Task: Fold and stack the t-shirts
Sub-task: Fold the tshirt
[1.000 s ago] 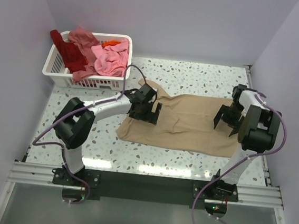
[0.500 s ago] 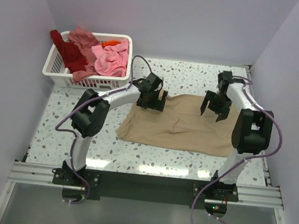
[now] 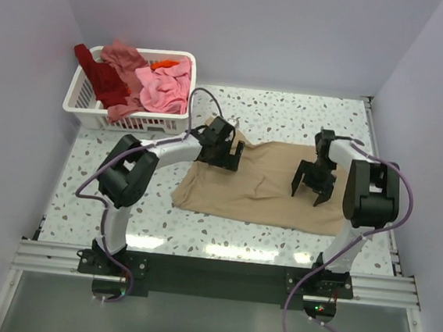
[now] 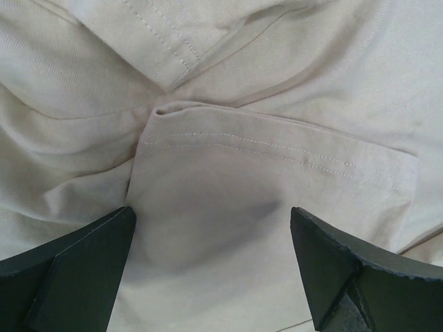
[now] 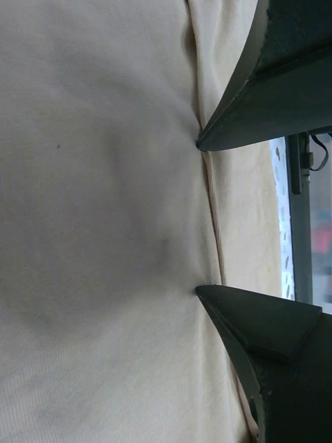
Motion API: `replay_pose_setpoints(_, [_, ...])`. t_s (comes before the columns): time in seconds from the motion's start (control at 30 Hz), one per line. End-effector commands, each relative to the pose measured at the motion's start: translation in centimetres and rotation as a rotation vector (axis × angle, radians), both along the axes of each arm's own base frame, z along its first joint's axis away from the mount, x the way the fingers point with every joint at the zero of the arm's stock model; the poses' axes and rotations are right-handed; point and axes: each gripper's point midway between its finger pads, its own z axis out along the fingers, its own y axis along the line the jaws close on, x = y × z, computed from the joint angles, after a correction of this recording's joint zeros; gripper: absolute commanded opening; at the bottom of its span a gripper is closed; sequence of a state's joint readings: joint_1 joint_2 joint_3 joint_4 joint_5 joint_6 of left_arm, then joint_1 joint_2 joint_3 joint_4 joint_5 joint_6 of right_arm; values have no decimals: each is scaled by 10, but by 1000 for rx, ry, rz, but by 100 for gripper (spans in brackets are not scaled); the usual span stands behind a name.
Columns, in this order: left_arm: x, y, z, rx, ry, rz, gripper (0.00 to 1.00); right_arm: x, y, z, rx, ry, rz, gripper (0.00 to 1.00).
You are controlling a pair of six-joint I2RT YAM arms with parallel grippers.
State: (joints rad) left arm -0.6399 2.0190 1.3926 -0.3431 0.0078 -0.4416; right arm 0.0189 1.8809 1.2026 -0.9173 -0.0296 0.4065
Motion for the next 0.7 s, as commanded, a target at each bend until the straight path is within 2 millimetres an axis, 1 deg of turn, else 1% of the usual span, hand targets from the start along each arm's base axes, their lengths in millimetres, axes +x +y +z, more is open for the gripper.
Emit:
replay_pose_setpoints(0.0, [-35,25,-28,71,98,-7,100,-28,14,-13,76,77,-45,82])
replay_pose_setpoints(0.07, [-43,28,-31,69,107,-7,100,-34,17,-9,86,68,-61,82])
replay_pose_setpoints(0.1, [-53,32,-34,75,122,-9,100,-44,17,-10,87,88,-63,82])
replay_pose_setpoints(0.17, [-62,34,-32,59,134,-10,100,-52,17,-7,86,89,-65,82])
replay_pose_setpoints(0.2, [-73,38,-38,67,155,-13,100,-61,17,-8,84,107,-69,82])
replay_pose_setpoints(0.27, [-83,39,-38,58,171,-20,100,-70,17,-8,81,118,-75,82])
replay_pose_setpoints(0.3, [-92,41,-39,60,180,-26,100,-77,17,-8,80,124,-77,82])
replay_pose_setpoints(0.37, [-101,41,-37,47,193,-31,100,-84,17,-8,79,132,-83,82])
replay_pose_setpoints(0.4, [-108,43,-38,50,205,-32,100,-88,17,-8,79,136,-85,82])
replay_pose_setpoints(0.43, [-110,44,-37,46,210,-27,100,-89,17,-8,79,134,-86,82])
replay_pose_setpoints(0.47, [-112,45,-35,45,211,-24,100,-90,17,-7,79,134,-85,82])
replay_pose_setpoints(0.57, [-105,44,-16,42,178,-19,100,-83,18,1,89,116,-79,82])
replay_pose_setpoints(0.6, [-95,39,0,32,150,-18,100,-79,18,4,91,108,-77,82])
replay_pose_setpoints(0.63, [-90,36,9,26,135,-21,100,-69,18,12,92,85,-73,82])
replay_pose_setpoints(0.67, [-78,27,30,9,100,-21,100,-64,18,17,93,71,-71,82])
